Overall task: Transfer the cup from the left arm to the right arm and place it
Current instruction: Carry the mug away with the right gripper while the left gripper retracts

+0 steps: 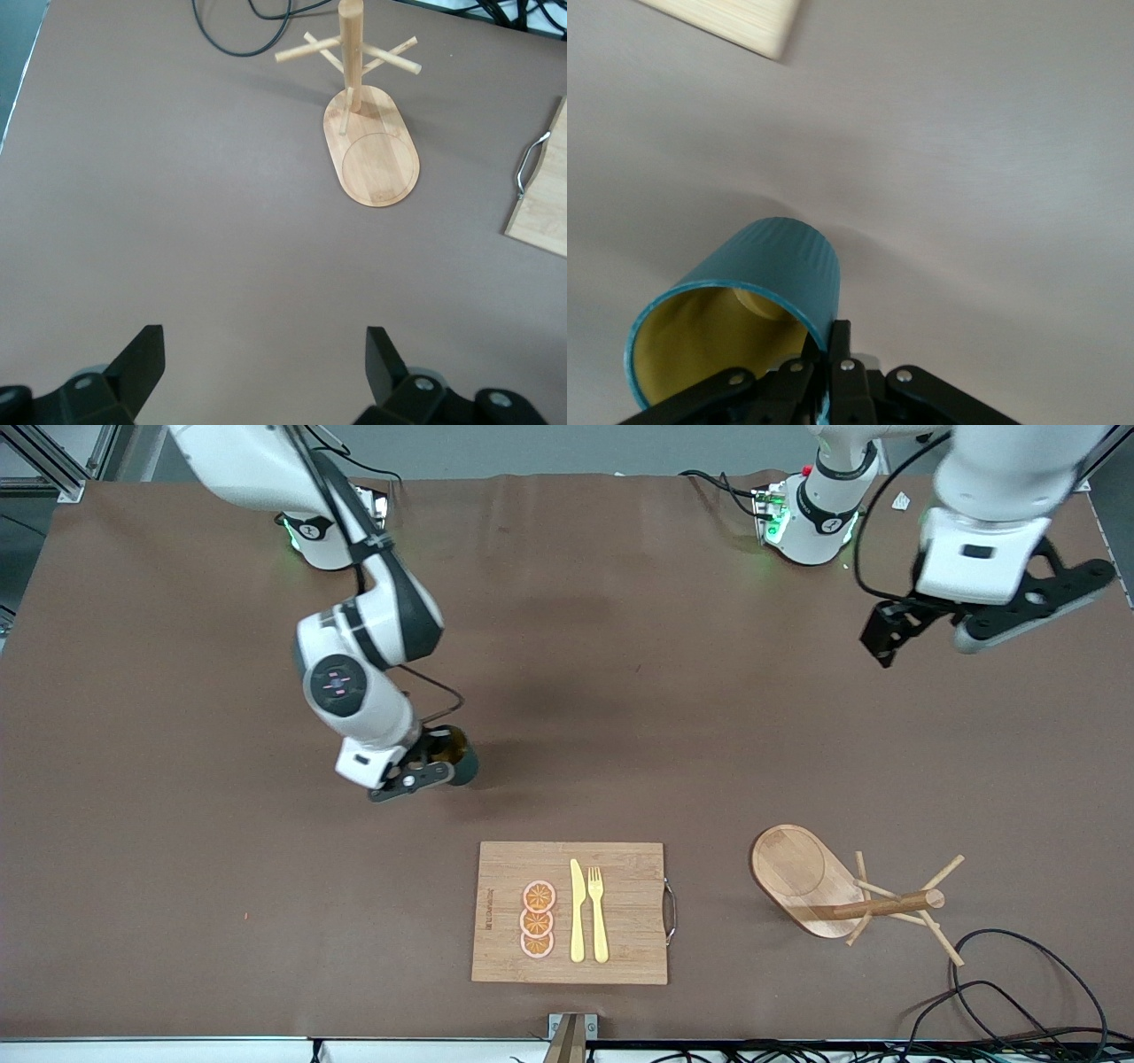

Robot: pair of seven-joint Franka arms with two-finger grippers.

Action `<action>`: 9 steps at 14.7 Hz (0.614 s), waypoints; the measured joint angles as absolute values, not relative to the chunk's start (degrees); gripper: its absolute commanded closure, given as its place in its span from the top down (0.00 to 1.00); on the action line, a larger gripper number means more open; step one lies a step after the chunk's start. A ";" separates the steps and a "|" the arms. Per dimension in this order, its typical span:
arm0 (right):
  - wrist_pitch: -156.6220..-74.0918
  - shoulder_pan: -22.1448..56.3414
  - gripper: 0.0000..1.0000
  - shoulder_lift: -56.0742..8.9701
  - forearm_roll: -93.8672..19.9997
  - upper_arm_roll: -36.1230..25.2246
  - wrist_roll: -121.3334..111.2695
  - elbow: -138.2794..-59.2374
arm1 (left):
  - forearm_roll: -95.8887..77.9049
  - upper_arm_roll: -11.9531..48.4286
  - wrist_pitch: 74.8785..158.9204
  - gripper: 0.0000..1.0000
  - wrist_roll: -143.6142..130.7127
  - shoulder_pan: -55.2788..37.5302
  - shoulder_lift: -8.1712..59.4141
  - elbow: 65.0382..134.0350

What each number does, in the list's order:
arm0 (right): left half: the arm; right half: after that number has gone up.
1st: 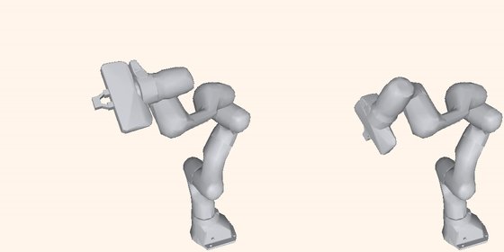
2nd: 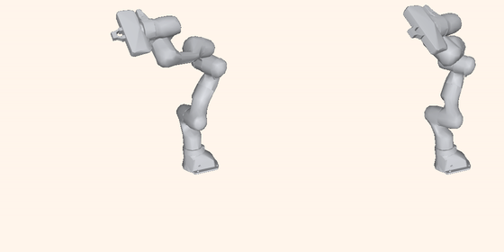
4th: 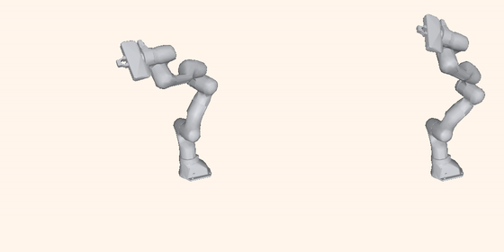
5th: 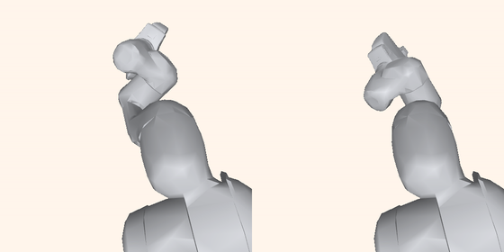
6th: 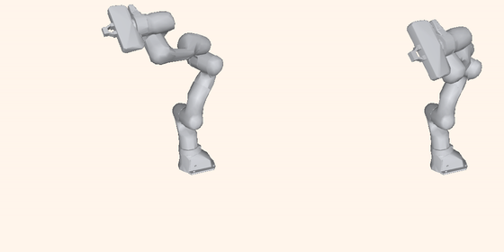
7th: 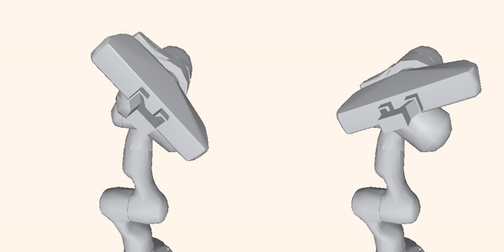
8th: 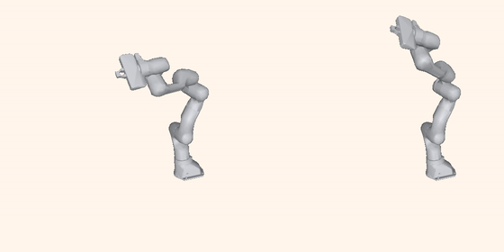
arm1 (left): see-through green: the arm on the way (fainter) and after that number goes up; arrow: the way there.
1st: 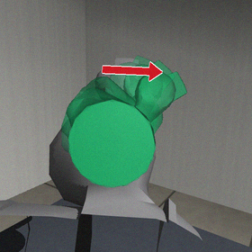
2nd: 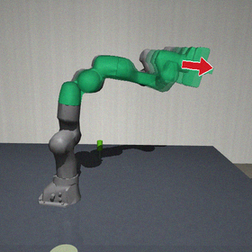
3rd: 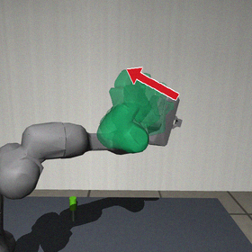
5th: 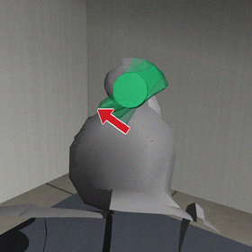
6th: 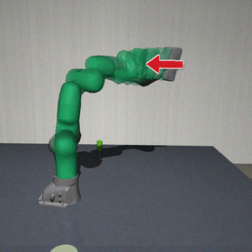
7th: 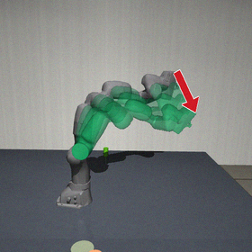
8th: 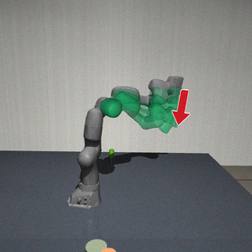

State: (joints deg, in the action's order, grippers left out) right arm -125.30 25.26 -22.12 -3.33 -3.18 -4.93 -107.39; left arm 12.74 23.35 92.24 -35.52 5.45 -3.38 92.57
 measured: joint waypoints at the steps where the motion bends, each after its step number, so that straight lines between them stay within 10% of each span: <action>1: -125.27 23.09 0.02 -21.17 -1.84 -3.20 -9.23 -108.52 | 11.89 23.37 92.24 1.00 -32.53 6.84 -3.32 91.97; 9: -125.61 4.50 0.02 -16.98 0.08 -3.28 -47.01 -114.46 | 8.74 22.69 92.24 1.00 -14.99 10.79 -2.69 89.95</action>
